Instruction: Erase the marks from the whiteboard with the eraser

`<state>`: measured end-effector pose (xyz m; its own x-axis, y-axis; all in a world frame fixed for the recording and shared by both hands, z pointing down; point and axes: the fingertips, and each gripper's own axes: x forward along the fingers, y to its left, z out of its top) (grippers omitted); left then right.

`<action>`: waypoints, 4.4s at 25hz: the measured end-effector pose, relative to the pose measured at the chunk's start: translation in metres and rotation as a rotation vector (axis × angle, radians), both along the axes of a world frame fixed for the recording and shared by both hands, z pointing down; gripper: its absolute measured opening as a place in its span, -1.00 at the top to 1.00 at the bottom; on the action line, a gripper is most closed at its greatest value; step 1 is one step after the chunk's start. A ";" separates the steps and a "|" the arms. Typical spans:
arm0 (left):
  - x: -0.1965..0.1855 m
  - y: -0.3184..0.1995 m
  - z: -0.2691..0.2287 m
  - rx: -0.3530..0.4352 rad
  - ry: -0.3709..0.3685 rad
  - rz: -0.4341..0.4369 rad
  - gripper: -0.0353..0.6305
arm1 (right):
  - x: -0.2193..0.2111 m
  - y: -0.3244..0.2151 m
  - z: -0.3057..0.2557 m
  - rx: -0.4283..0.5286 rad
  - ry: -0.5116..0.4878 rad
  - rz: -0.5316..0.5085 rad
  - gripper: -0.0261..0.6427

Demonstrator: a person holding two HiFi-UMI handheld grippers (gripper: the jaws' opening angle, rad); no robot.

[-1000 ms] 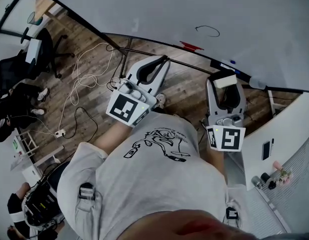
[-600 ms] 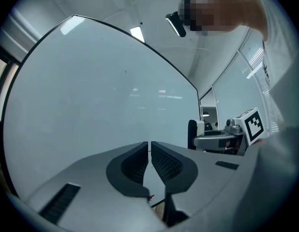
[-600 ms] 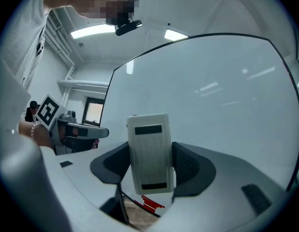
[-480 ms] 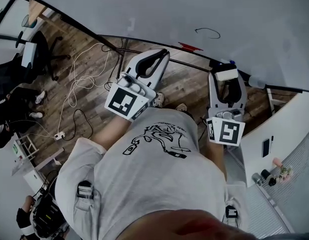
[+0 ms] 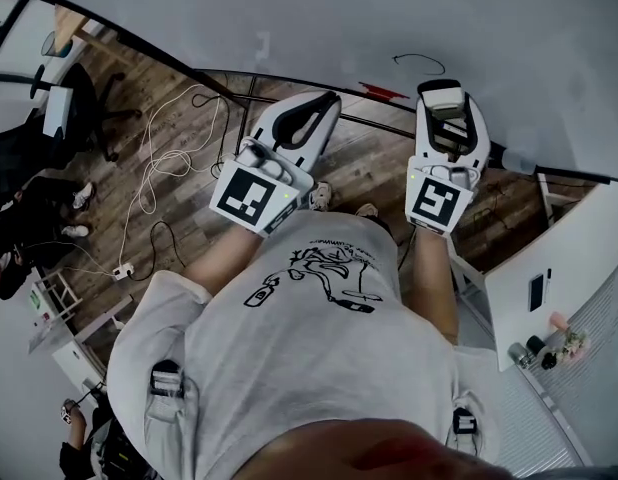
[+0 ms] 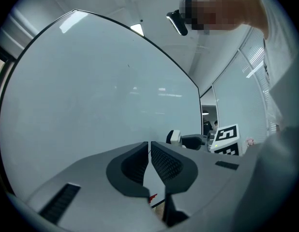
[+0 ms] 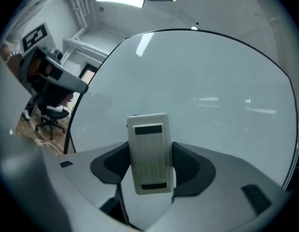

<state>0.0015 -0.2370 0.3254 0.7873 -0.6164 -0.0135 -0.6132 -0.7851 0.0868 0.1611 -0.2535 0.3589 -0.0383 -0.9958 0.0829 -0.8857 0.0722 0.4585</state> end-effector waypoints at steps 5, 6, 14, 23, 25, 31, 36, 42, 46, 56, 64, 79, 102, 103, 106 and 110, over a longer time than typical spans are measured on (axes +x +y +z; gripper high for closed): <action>-0.001 -0.004 0.004 0.004 -0.013 0.010 0.80 | 0.008 -0.027 0.006 0.013 0.090 0.058 0.13; -0.001 -0.005 0.004 0.010 -0.011 0.009 0.80 | 0.009 -0.032 0.007 0.010 0.097 0.066 0.13; -0.003 -0.012 0.013 -0.030 -0.016 0.016 0.80 | 0.014 -0.050 0.017 0.007 0.156 0.120 0.13; -0.005 -0.016 0.018 -0.040 -0.027 0.020 0.80 | -0.010 -0.059 0.040 -0.010 0.235 0.118 0.12; -0.007 -0.017 0.020 -0.044 -0.031 0.015 0.80 | -0.021 -0.062 0.052 -0.025 0.252 0.101 0.12; -0.015 -0.017 0.023 -0.052 -0.041 -0.002 0.80 | -0.053 -0.070 0.085 -0.075 0.342 0.033 0.12; -0.018 -0.017 0.021 -0.036 -0.032 -0.007 0.80 | -0.059 -0.071 0.091 -0.108 0.346 -0.003 0.13; -0.015 -0.014 0.018 -0.024 -0.022 0.006 0.80 | -0.019 -0.060 0.042 -0.034 0.267 0.079 0.13; -0.012 -0.013 0.020 -0.026 -0.021 0.013 0.80 | 0.017 -0.050 0.010 0.008 0.203 0.150 0.13; -0.021 -0.014 0.022 -0.030 -0.032 0.015 0.80 | -0.025 -0.064 0.039 -0.014 0.288 0.104 0.13; -0.028 -0.012 0.024 -0.051 -0.046 0.000 0.80 | -0.070 -0.075 0.095 -0.052 0.470 -0.001 0.13; -0.023 -0.010 0.021 -0.049 -0.024 -0.007 0.80 | -0.011 -0.059 0.057 -0.019 0.417 0.077 0.13; -0.035 -0.009 0.015 -0.026 -0.012 -0.054 0.80 | -0.111 -0.084 0.103 -0.067 0.476 -0.097 0.14; -0.038 -0.009 0.016 -0.028 -0.013 -0.059 0.80 | -0.111 -0.084 0.102 -0.066 0.481 -0.102 0.14; -0.042 -0.009 0.017 -0.031 -0.014 -0.066 0.80 | -0.104 -0.082 0.094 -0.051 0.484 -0.092 0.14; -0.038 -0.008 0.018 -0.029 -0.015 -0.064 0.80 | -0.067 -0.074 0.071 -0.008 0.452 -0.018 0.14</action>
<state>-0.0370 -0.2453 0.3429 0.7466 -0.6651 0.0164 -0.6631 -0.7419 0.0991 0.0937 -0.3276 0.4304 -0.0139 -0.9946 0.1032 -0.5950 0.0911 0.7985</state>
